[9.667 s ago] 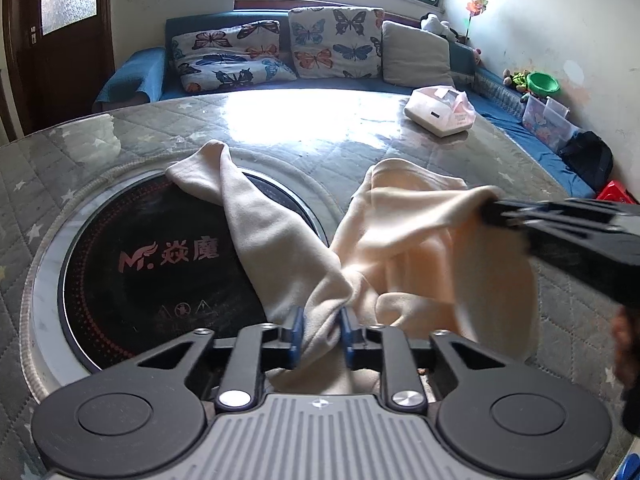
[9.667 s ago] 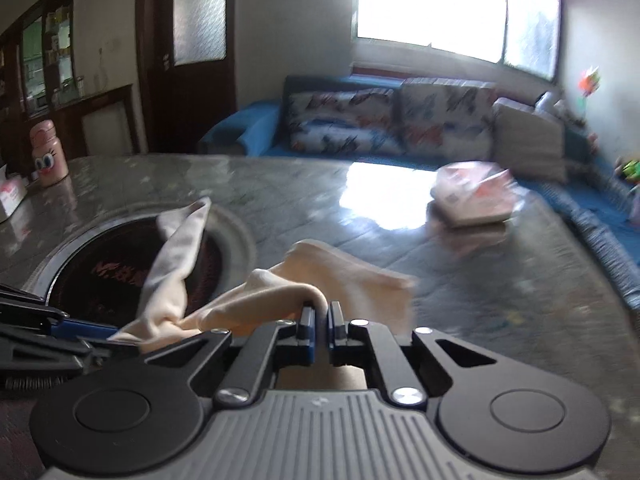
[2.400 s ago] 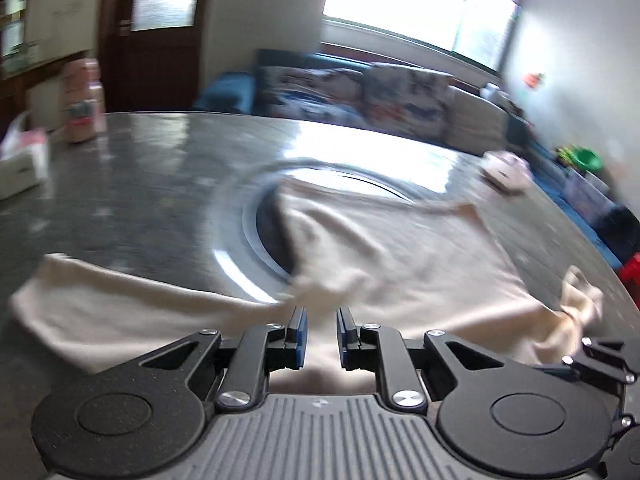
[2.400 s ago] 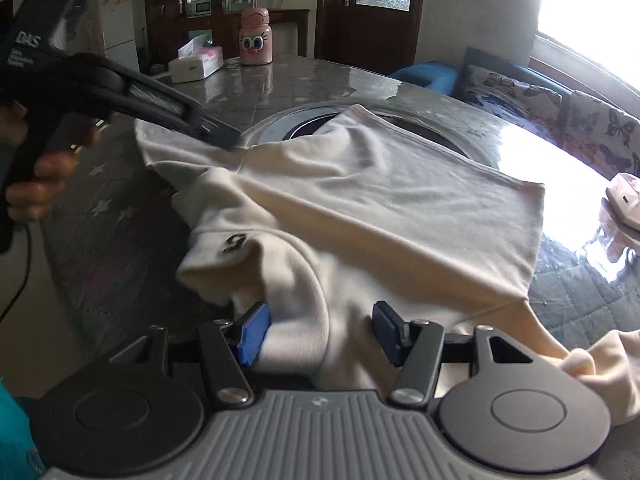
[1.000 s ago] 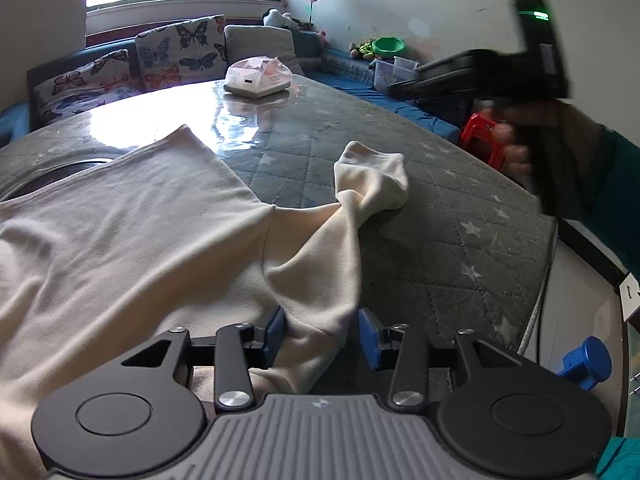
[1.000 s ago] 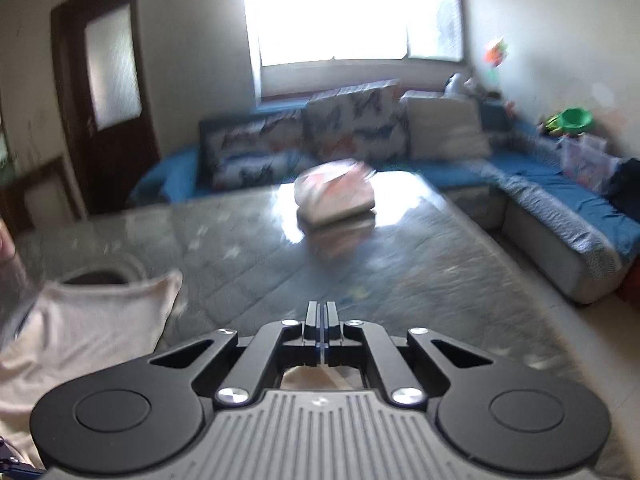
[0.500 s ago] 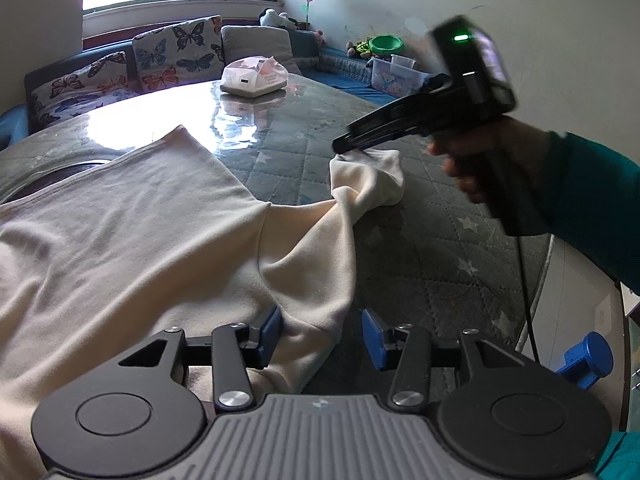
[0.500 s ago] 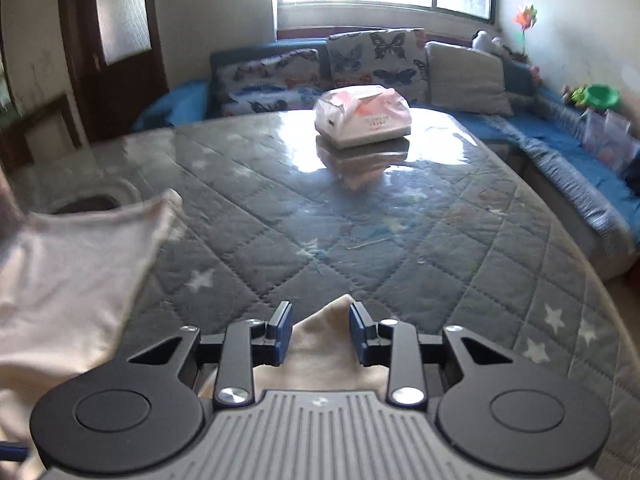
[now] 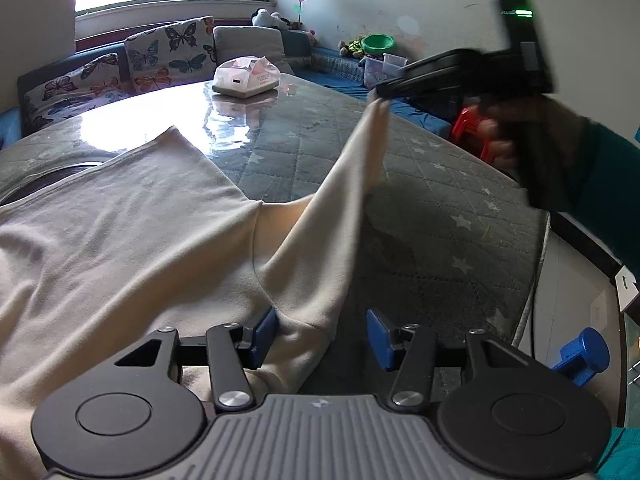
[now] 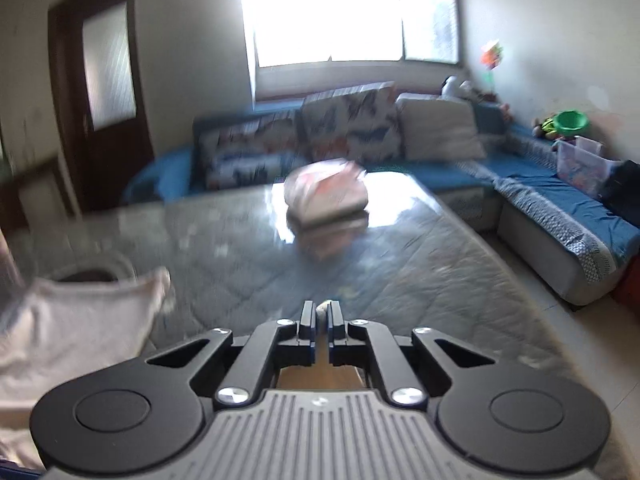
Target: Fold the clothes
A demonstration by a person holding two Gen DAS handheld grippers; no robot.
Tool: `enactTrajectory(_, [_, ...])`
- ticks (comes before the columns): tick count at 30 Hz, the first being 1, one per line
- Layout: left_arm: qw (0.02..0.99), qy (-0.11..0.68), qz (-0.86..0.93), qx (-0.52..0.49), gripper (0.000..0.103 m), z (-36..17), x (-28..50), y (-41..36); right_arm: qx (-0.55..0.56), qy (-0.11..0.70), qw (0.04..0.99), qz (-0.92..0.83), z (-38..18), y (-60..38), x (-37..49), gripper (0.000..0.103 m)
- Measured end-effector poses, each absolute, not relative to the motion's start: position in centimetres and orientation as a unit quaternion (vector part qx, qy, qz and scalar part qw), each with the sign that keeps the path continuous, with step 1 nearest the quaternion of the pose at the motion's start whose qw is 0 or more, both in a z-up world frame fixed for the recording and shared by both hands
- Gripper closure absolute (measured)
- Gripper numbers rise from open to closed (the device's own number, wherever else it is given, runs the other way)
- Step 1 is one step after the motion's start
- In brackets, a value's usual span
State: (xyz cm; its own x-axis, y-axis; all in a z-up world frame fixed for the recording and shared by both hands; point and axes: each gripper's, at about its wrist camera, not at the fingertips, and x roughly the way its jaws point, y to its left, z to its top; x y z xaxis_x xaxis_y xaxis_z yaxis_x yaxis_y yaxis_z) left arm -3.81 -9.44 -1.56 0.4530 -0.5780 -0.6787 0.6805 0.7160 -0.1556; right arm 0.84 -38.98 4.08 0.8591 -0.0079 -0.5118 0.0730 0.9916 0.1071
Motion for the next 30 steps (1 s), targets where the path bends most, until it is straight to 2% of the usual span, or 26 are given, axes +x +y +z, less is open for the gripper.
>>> enactTrajectory(2, [0.848,0.369,-0.373,0.069,0.049,-1.6,-3.8,-9.4,0.086,0.261,0.961,-0.035,4.2,-41.0,-1.8,0.099])
enactTrajectory(7, [0.843,0.370,-0.383,0.072,0.049,-1.5,-3.8,-9.4,0.088,0.333,0.930,-0.127,0.9,-44.3,-4.4,0.099])
enactTrajectory(13, [0.844,0.370,-0.384,0.059,0.049,-0.8,-3.3,-9.4,0.076,0.333,0.937,-0.067,1.0,-42.0,-3.0,0.092])
enactTrajectory(16, [0.846,0.374,-0.378,0.046,0.049,-0.7,-3.0,-9.3,0.062,0.337,0.939,-0.023,0.3,-39.5,-0.8,0.087])
enactTrajectory(17, [0.846,0.377,-0.375,0.046,0.049,-0.9,-3.0,-9.4,0.055,0.342,0.938,-0.017,-0.1,-39.0,-0.2,0.079])
enactTrajectory(19, [0.846,0.382,-0.370,0.047,0.049,-1.2,-3.0,-9.4,0.042,0.352,0.935,-0.010,-0.9,-38.1,0.8,0.074])
enactTrajectory(30, [0.838,0.383,-0.387,0.020,0.044,-1.4,-3.0,-10.3,0.010,0.367,0.929,-0.056,-1.6,-38.9,1.1,0.073])
